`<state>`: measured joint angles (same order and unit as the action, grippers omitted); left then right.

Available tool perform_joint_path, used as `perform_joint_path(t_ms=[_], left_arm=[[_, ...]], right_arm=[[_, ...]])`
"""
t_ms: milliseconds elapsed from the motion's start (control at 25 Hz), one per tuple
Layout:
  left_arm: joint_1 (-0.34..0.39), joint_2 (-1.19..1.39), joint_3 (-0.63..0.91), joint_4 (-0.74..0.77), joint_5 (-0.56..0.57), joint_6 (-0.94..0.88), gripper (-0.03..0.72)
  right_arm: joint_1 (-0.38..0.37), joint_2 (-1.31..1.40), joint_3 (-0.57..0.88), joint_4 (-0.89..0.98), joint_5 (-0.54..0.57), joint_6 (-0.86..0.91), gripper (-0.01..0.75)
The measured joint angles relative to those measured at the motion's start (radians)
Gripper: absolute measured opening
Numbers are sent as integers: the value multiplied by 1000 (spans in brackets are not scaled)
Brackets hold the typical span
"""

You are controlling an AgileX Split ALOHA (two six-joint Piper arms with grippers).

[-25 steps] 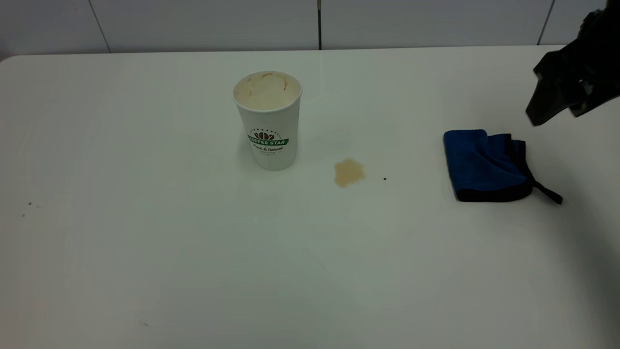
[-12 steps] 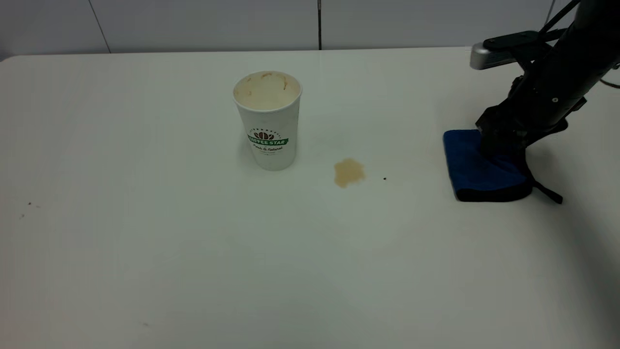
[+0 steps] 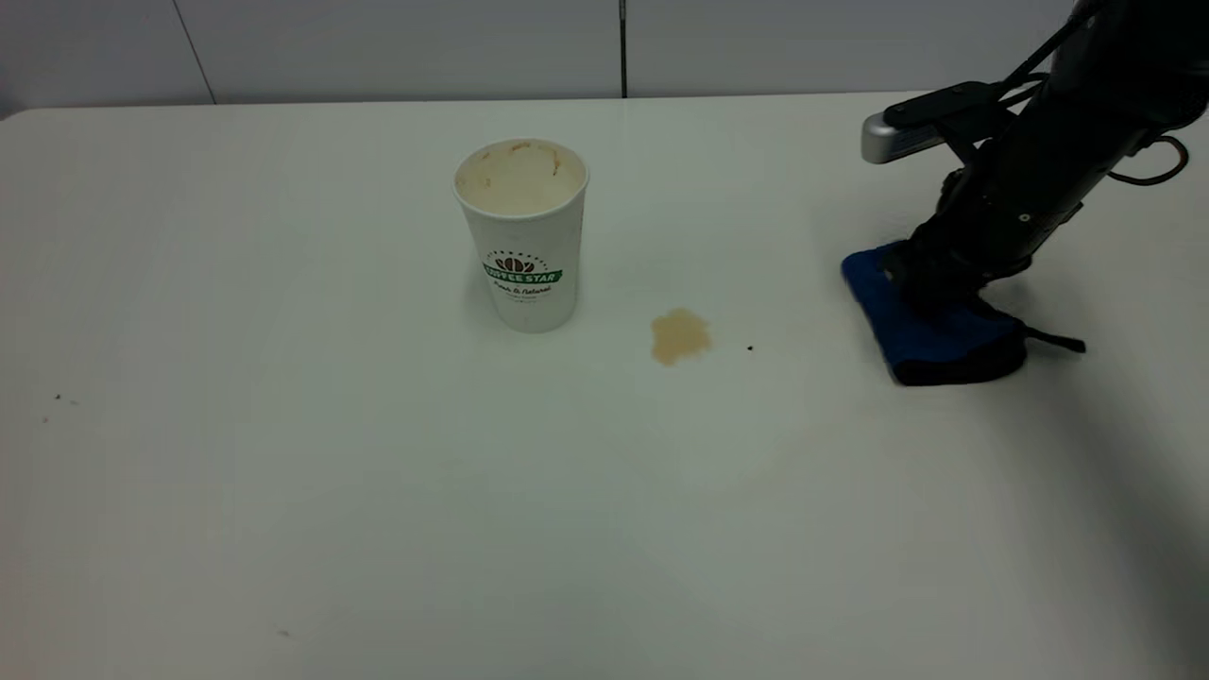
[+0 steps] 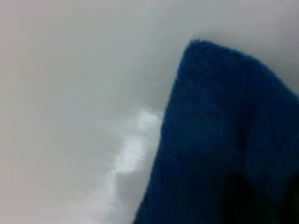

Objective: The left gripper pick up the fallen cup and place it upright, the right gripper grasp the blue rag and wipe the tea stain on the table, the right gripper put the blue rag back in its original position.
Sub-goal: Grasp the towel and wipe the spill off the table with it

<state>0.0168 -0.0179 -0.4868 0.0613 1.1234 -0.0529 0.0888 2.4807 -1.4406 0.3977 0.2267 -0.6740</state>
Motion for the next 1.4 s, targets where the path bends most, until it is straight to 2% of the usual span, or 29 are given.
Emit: perform_joint_path(t_ms=[80,320,520,680,880,1000,1120,1240,1400], left_arm=[[0,0,0,0,0,0,487],[0,0,0,0,0,0,487],[0,0,0,0,0,0,487],[0,0,0,0,0,0,487],[0,0,0,0,0,0,487],[0,0,0,0,0,0,487],[0,0,0,0,0,0,487],[0,0,0,0,0,0,487],[0,0,0,0,0,0,487]], right_arm=[[47,6,-19,1,-4,0,78],[194,32,-101,5,-10,0,78],[267,68,-186,7,47,0,78],[303,76,-200,7,144,-1,78],[312,58,-204,-44,400,-38,78],[299,43,-203,-128,481,-24,78],[264,32,-203,-233,408,86,78],[231,30,-203,-334,266,249,78],[237,31,-203,-361,121,364,78]])
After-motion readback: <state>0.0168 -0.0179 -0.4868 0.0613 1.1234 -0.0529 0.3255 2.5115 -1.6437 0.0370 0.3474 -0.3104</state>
